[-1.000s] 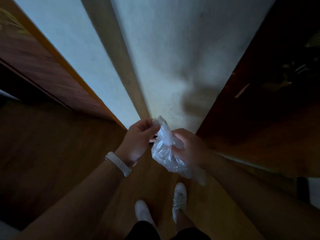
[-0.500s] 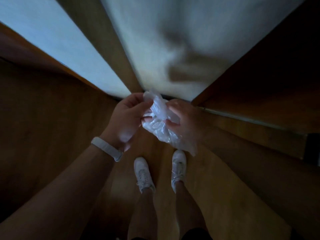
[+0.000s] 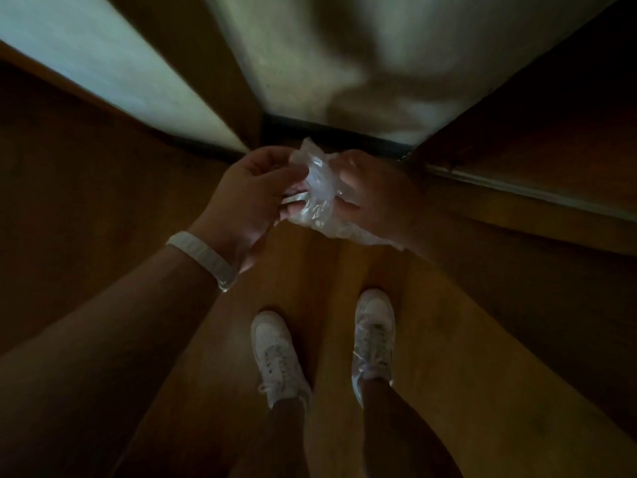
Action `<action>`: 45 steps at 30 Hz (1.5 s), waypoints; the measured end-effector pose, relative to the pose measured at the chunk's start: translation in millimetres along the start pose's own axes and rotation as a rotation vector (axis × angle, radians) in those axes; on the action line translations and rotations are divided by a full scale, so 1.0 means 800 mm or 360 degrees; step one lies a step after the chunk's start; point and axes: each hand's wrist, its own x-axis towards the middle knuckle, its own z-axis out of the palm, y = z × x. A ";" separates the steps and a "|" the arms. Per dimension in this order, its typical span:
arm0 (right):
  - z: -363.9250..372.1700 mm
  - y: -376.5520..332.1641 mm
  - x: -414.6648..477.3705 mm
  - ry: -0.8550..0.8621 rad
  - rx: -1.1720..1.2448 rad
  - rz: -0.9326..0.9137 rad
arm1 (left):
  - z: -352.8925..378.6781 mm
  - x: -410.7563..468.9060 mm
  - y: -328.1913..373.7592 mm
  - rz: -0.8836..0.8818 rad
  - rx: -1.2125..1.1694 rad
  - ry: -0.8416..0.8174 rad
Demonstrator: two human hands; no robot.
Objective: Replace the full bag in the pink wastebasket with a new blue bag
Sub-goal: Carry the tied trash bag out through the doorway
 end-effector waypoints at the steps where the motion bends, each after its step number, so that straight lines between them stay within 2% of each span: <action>1: 0.010 0.010 0.006 -0.0076 -0.0023 0.0004 | 0.000 0.011 -0.007 -0.0002 0.0025 -0.0003; 6: 0.041 0.057 0.021 -0.0359 -0.0139 0.0106 | 0.008 0.070 -0.037 -0.0024 0.0133 0.0093; 11: 0.032 0.079 0.003 -0.0526 -0.0164 0.0174 | 0.023 0.113 -0.055 -0.0064 0.0363 0.0238; 19: -0.068 0.037 -0.034 -0.0313 -0.0085 0.0250 | 0.041 0.059 -0.004 0.0045 0.0656 0.0172; 21: -0.106 0.019 -0.040 -0.0243 -0.0069 0.0277 | 0.046 0.024 0.026 0.0160 0.0853 0.0116; 27: -0.235 -0.049 -0.059 -0.0109 -0.0079 0.0394 | 0.052 -0.081 0.123 0.0687 0.1767 -0.0084; 33: -0.371 -0.158 -0.103 -0.0030 -0.0107 0.0645 | 0.061 -0.198 0.213 0.0994 0.2228 -0.0244; 39: -0.474 -0.283 -0.192 0.0097 -0.0138 0.0874 | 0.081 -0.318 0.280 0.1287 0.2426 -0.0452; 45: -0.566 -0.384 -0.290 0.0248 -0.0254 0.1172 | 0.138 -0.437 0.321 0.1616 0.2418 -0.0630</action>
